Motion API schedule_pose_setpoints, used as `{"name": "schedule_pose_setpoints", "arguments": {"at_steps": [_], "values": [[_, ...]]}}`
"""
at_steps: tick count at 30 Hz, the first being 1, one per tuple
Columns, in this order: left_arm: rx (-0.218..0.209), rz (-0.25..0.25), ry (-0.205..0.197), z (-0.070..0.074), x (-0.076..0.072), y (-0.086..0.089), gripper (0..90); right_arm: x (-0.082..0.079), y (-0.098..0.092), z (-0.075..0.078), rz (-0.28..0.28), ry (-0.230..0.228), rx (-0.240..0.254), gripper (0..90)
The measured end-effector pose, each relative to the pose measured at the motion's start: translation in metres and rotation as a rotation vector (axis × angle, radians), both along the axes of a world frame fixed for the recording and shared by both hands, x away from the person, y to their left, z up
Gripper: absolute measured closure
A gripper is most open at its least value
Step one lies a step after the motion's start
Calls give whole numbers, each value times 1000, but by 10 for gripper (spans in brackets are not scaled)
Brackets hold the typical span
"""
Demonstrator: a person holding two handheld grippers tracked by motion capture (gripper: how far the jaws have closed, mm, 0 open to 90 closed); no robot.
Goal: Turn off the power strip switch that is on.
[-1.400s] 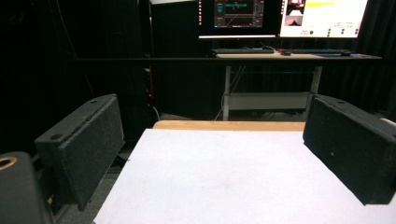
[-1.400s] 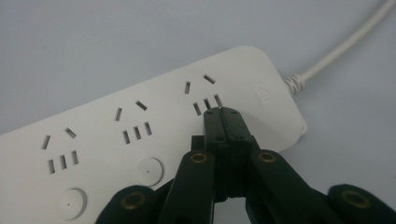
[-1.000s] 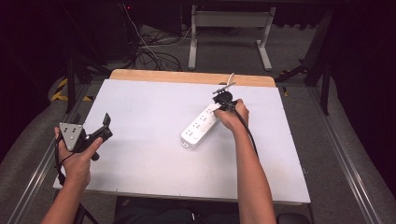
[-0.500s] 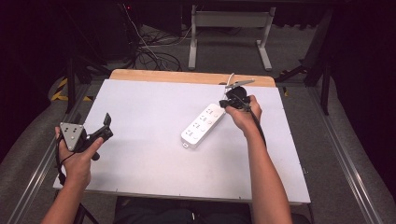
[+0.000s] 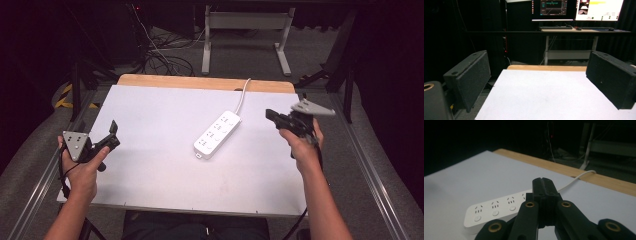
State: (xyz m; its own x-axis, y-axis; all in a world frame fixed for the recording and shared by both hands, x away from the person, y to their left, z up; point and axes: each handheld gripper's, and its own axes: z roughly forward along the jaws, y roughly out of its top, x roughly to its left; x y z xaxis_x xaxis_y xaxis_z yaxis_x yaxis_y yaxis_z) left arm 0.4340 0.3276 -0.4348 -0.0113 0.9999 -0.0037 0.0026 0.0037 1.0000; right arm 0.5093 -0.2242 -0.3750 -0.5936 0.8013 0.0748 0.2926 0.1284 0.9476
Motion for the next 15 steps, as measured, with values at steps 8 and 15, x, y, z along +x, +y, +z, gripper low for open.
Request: {"name": "schedule_pose_setpoints", "arguments": {"at_steps": [8, 15], "values": [[6, 1, 1, 0, 2, -2, 60, -46, -37, -47, -134, -150, 104, 900], [3, 4, 4, 0, 4, 0, 61, -56, -46, -57, -181, -185, 172, 900]]}}
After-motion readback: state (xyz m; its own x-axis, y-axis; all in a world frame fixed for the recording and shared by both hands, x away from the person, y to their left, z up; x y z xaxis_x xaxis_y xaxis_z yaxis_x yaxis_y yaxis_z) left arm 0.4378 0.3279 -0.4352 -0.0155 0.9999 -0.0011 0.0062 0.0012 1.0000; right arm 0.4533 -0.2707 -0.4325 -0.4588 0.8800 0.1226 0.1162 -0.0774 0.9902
